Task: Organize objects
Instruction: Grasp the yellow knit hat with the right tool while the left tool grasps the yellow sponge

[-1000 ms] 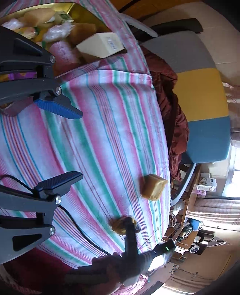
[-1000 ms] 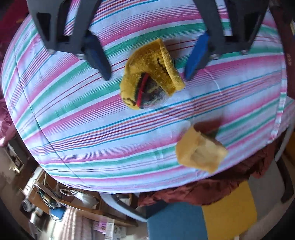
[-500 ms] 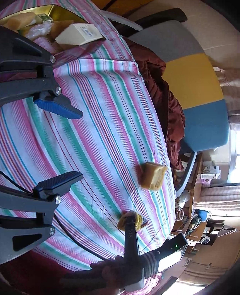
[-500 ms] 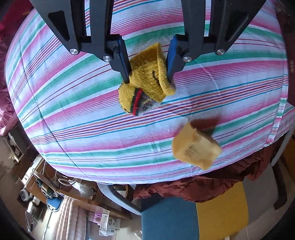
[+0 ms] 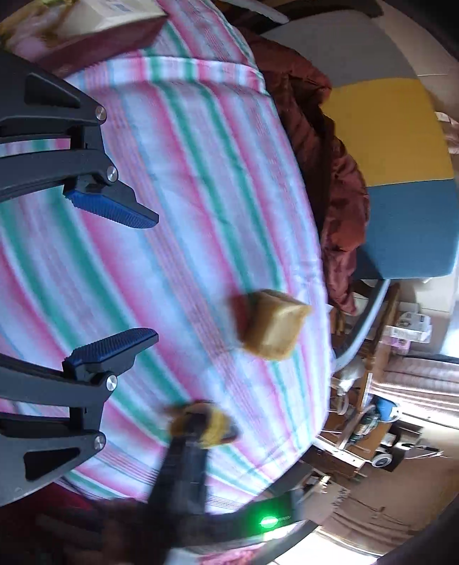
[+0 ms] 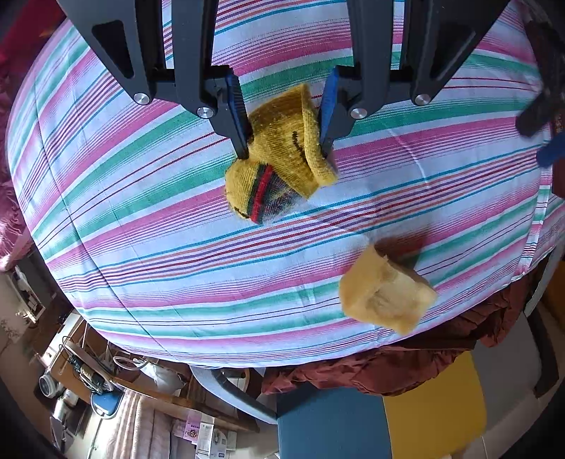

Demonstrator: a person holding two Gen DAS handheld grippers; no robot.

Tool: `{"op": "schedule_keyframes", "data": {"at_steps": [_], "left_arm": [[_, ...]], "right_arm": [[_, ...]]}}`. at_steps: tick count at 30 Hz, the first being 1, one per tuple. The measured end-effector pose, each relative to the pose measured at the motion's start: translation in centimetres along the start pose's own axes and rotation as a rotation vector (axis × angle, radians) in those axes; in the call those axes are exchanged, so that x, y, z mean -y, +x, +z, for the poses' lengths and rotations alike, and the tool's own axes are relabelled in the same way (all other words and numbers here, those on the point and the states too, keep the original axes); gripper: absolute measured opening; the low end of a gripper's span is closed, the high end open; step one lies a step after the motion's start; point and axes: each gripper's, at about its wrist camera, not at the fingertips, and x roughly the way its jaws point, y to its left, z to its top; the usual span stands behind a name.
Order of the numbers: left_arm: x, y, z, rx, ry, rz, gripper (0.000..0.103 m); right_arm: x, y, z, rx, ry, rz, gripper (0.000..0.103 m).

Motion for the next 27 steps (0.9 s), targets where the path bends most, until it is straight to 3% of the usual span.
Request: {"op": "schedule_keyframes", "data": {"at_steps": [4,6,7,14,21,22,23,27], "left_arm": [[0.9,1.3,3.0,0.019,0.002,-0.051,0.065],[1.7,2.1,4.3,0.036,0.017,-0.066,0.084],[2.3,2.6,5.1,0.036,0.031,-0.072,0.085],[5.6,6.9,9.1,0.029,0.161,-0.051,0.085],[6.7,11.8,10.4,-0.028,0.221,0.008,0.086],[6.7,12.3,10.5,-0.023,0.220,0.026,0.084],[6.6,12.4,10.6,-0.017,0.218,0.023,0.072],[5.6,11.4,9.9,-0.001,0.165,-0.048,0.067]], "right_arm": [[0.2,0.0,0.0,-0.006,0.008,0.008,0.037],[0.2,0.1,0.0,-0.012,0.010,0.011,0.037],[0.2,0.2,0.0,-0.018,0.014,0.014,0.037],[0.9,0.5,0.1,-0.035,0.049,0.049,0.039],[1.0,0.9,0.2,-0.049,0.050,0.051,0.047],[1.0,0.9,0.2,-0.050,0.048,0.049,0.047],[1.0,1.1,0.2,-0.049,0.042,0.045,0.047],[0.8,1.2,0.3,-0.035,0.016,0.036,0.042]]}}
